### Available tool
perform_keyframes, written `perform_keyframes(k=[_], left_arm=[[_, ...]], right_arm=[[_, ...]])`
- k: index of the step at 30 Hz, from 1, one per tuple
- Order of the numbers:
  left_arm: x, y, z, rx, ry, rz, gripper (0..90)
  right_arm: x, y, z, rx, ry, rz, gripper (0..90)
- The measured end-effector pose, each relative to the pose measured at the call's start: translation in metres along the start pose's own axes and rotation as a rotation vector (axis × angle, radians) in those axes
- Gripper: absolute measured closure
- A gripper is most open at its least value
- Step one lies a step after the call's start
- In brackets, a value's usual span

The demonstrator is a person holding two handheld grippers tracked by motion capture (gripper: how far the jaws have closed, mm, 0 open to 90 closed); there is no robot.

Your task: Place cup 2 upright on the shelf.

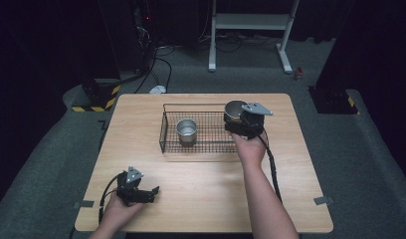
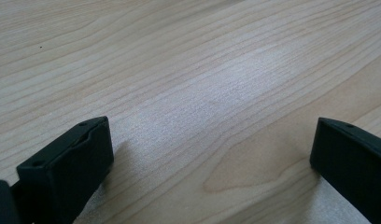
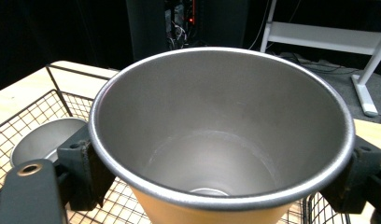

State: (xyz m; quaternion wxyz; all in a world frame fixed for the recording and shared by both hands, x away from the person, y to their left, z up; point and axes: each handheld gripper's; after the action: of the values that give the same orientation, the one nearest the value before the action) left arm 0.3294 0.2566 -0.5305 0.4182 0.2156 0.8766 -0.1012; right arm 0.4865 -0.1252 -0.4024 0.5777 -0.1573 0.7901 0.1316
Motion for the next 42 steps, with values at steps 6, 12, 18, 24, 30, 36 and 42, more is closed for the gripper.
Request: perform_keyframes(k=[6, 12, 18, 24, 30, 36, 42], left_arm=[[0.000, 0.000, 0.000, 0.002, -0.002, 0.002, 0.0], [0.000, 0.000, 0.000, 0.003, -0.004, 0.002, 0.0], [0.000, 0.000, 0.000, 0.004, -0.004, 0.003, 0.0], [0.001, 0.000, 0.000, 0.005, -0.004, 0.003, 0.0], [0.001, 0.000, 0.000, 0.005, -0.005, 0.003, 0.0], [0.001, 0.000, 0.000, 0.007, -0.006, 0.005, 0.0], [0.001, 0.000, 0.000, 0.008, -0.005, 0.006, 0.0]], right_arm=[[0.004, -0.001, 0.008, 0.002, 0.018, 0.003, 13.5], [0.011, -0.001, 0.019, 0.007, 0.045, 0.008, 13.5], [0.018, -0.002, 0.029, 0.010, 0.080, 0.024, 13.5], [0.024, 0.000, 0.037, 0.012, 0.110, 0.024, 13.5], [0.031, 0.000, 0.045, 0.022, 0.145, 0.019, 13.5], [0.037, 0.000, 0.052, 0.032, 0.170, 0.007, 13.4], [0.042, 0.001, 0.056, 0.031, 0.203, 0.013, 13.4]])
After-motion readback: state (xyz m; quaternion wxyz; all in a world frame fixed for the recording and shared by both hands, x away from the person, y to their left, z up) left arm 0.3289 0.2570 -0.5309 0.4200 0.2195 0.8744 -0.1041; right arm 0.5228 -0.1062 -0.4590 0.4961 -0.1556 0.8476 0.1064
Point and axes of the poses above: each handheld gripper's, and its own axes: z roughly forward along the jaws, x roughly out of its underside, y roughly to its left, and after that the axes turned 6 degrees about -y, right-handed
